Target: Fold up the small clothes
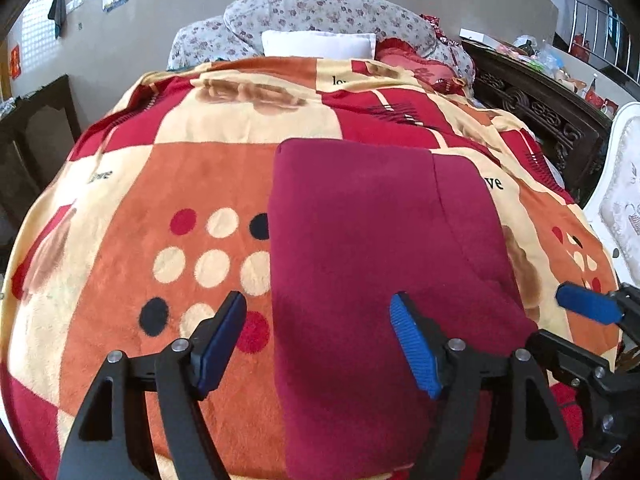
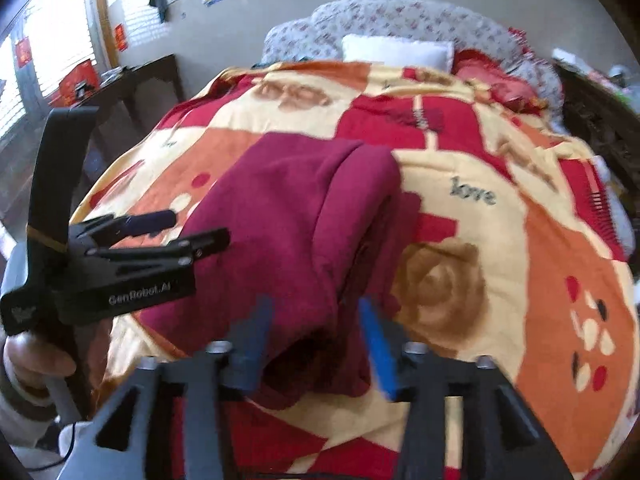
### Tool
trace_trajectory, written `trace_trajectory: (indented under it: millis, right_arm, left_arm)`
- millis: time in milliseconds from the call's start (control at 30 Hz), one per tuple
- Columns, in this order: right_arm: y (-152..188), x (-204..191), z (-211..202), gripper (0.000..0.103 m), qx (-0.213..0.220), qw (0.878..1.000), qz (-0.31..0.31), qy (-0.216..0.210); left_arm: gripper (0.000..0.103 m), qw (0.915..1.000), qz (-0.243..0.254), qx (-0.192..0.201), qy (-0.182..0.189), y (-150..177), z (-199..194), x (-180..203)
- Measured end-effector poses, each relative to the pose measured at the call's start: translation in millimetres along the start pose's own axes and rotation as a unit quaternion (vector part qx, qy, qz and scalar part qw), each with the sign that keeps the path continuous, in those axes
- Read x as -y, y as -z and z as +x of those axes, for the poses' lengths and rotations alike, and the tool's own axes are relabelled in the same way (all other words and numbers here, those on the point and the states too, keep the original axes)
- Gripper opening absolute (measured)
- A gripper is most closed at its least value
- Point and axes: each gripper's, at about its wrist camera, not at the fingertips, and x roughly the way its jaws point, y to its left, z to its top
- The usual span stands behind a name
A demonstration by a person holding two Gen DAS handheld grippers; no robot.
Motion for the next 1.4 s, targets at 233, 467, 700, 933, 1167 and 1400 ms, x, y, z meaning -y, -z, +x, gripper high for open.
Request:
trace_trajectory:
  millis: [233,467,700,933,1167,1400]
  right_arm:
    - [3,4,-21,0.071,-0.01,0.998,0.056,0.001]
    - [5,-6,-59,0.085,0.019,0.998,0.063,0.024]
    - [6,-14,-56,0.088,0.055,0.993,0.067,0.077]
    - [6,-10,-37,0.088,0.052,0.992,0.092,0.072]
    - [5,-9,-32,0.094,0.054,0.991,0.092,0.083]
    - [4,-9,-27,0.095,0.048,0.991,0.09,0.083]
  left_arm:
    - [0.082,0.9995,-0.02,0.026,-0.005,4,-29,-2]
    - [0.083,0.9991,-0.012,0.041,-0.008,10,-57,5]
    - [0.083,0.9983,-0.022,0.051,-0.019,17,-72,3]
    - [0.083,0.9969,-0.035,0.059,-0.037,20,-77,-7]
    - [0.083,0.9966,-0.036,0.059,-0.044,21,-75,-8]
    - [0.083,0.9965,-0.039,0.054,-0.049,22,-72,-11]
